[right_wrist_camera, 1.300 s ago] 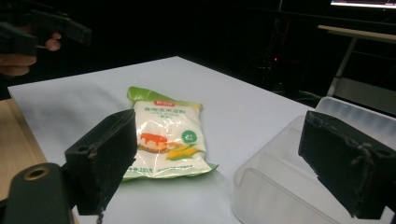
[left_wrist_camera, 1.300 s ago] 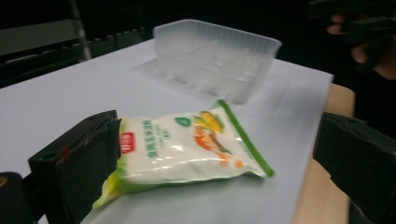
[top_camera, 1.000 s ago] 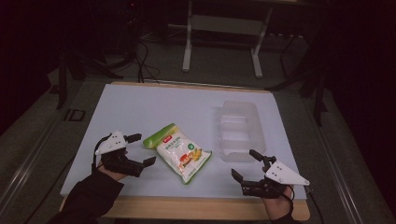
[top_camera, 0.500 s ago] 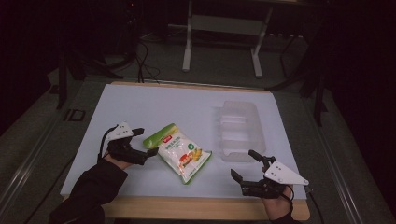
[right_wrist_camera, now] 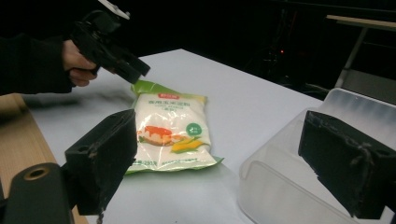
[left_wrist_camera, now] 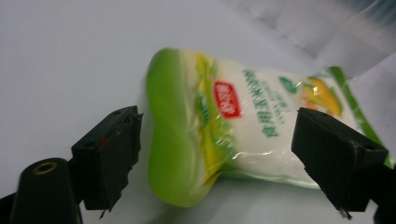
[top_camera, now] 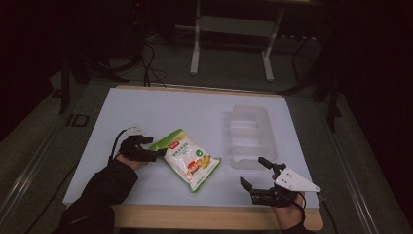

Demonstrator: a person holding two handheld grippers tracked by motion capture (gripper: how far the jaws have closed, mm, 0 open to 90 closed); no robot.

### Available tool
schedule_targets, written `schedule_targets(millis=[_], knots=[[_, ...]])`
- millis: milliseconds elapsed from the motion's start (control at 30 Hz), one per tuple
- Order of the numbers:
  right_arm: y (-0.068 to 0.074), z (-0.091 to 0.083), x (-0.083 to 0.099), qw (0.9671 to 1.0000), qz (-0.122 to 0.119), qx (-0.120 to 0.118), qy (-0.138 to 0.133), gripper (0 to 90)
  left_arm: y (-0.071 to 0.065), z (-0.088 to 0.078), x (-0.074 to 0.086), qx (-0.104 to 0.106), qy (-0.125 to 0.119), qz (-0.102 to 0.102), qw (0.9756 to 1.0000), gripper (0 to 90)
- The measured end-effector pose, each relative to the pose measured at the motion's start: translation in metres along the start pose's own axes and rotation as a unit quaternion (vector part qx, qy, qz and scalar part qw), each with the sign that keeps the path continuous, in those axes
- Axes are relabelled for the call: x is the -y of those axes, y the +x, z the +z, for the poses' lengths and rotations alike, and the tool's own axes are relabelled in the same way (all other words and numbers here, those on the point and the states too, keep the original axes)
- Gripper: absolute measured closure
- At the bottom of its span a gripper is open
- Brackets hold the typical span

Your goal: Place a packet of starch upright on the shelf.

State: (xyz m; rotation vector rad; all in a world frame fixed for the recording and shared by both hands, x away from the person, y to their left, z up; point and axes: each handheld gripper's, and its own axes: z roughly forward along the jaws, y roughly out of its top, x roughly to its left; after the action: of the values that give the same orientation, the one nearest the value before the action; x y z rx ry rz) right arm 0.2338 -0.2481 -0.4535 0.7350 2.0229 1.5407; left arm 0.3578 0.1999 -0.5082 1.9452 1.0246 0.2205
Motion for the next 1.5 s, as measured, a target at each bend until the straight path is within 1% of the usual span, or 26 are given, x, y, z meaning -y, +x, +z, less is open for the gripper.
schedule_targets(millis=[67,100,133,167,233,267,333,367,400,433,467,567,667,733,800,867,900,933,967,1000,1100,1200,1267,1300,1333,1500], knots=[[0.0,0.001,0.0,1.0,0.0,-0.001,0.001,11.5,0.006,0.004,0.002,0.007,0.006,-0.015,0.9998,18.4],[0.0,0.001,0.0,1.0,0.0,-0.001,0.001,11.5,0.006,0.004,0.002,0.007,0.006,-0.015,0.9998,20.3],[0.0,0.001,0.001,1.0,0.001,-0.003,0.002,11.5,0.011,0.006,0.003,0.018,0.009,-0.033,0.9993,22.5],[0.0,0.001,0.001,1.0,0.0,-0.003,0.003,11.5,0.014,0.008,0.004,0.024,0.011,-0.041,0.9988,23.0],[0.0,0.002,0.001,1.0,0.0,-0.004,0.004,11.5,0.017,0.012,0.005,0.035,0.017,-0.048,0.9981,28.1],[0.0,0.002,0.001,1.0,0.0,-0.004,0.005,11.5,0.018,0.015,0.006,0.042,0.022,-0.054,0.9974,28.4],[0.0,0.002,0.001,1.0,-0.001,-0.005,0.005,11.5,0.018,0.015,0.006,0.042,0.022,-0.054,0.9974,28.5],[0.0,0.002,0.001,1.0,-0.001,-0.006,0.007,11.5,0.018,0.021,0.007,0.056,0.029,-0.063,0.996,30.9],[0.0,0.002,0.001,1.0,-0.001,-0.006,0.008,11.5,0.017,0.023,0.007,0.064,0.032,-0.067,0.9952,30.9],[0.0,0.002,0.001,0.9999,0.0,-0.006,0.008,11.5,0.017,0.025,0.007,0.075,0.036,-0.07,0.994,31.7],[0.0,0.002,0.001,0.9999,0.0,-0.007,0.009,11.5,0.015,0.028,0.007,0.08,0.046,-0.071,0.9932,33.0],[0.0,0.003,0.002,0.9999,-0.001,-0.008,0.009,11.5,0.009,0.035,0.008,0.088,0.064,-0.055,0.9926,34.9],[0.001,0.003,0.001,0.9999,-0.003,-0.009,0.01,11.5,0.005,0.036,0.008,0.078,0.067,-0.043,0.9938,37.4],[0.001,0.004,0.001,0.9999,-0.004,-0.009,0.01,11.5,0.002,0.037,0.009,0.074,0.067,-0.037,0.9943,42.1],[0.001,0.004,0.002,0.9999,-0.004,-0.011,0.012,11.5,-0.002,0.038,0.008,0.067,0.07,-0.022,0.9951,47.1],[0.002,0.005,0.002,0.9999,-0.003,-0.011,0.013,11.5,-0.006,0.037,0.007,0.057,0.074,-0.006,0.9957,55.6],[0.002,0.005,0.002,0.9999,-0.003,-0.011,0.013,11.5,-0.006,0.037,0.007,0.057,0.074,-0.006,0.9957,59.6],[0.002,0.005,0.002,0.9999,-0.003,-0.011,0.013,11.5,-0.009,0.037,0.005,0.048,0.077,0.007,0.9959,59.6],[0.002,0.005,0.002,0.9998,-0.004,-0.011,0.014,11.5,-0.013,0.038,0.004,0.039,0.077,0.011,0.9962,65.4],[0.002,0.005,0.002,0.9998,-0.005,-0.012,0.014,11.6,-0.015,0.039,0.005,0.032,0.076,0.013,0.9965,68.8],[0.002,0.005,0.002,0.9998,-0.006,-0.012,0.014,11.6,-0.02,0.039,0.004,0.018,0.076,0.021,0.9967,71.7],[0.002,0.005,0.002,0.9998,-0.004,-0.012,0.014,11.7,-0.023,0.04,0.003,0.018,0.07,0.026,0.9971,78.2],[0.002,0.005,0.002,0.9998,-0.003,-0.012,0.014,11.6,-0.025,0.039,0.002,0.015,0.072,0.04,0.9965,79.8],[0.002,0.005,0.002,0.9998,-0.003,-0.012,0.014,11.6,-0.025,0.039,0.002,0.015,0.072,0.04,0.9965,80.2],[0.002,0.005,0.002,0.9998,-0.002,-0.012,0.013,11.7,-0.027,0.038,0.0,0.013,0.074,0.051,0.9959,80.2],[-0.001,0.003,0.002,0.9999,0.006,-0.014,0.006,12.7,-0.03,0.034,-0.004,0.017,0.074,0.058,0.9954,81.3]])
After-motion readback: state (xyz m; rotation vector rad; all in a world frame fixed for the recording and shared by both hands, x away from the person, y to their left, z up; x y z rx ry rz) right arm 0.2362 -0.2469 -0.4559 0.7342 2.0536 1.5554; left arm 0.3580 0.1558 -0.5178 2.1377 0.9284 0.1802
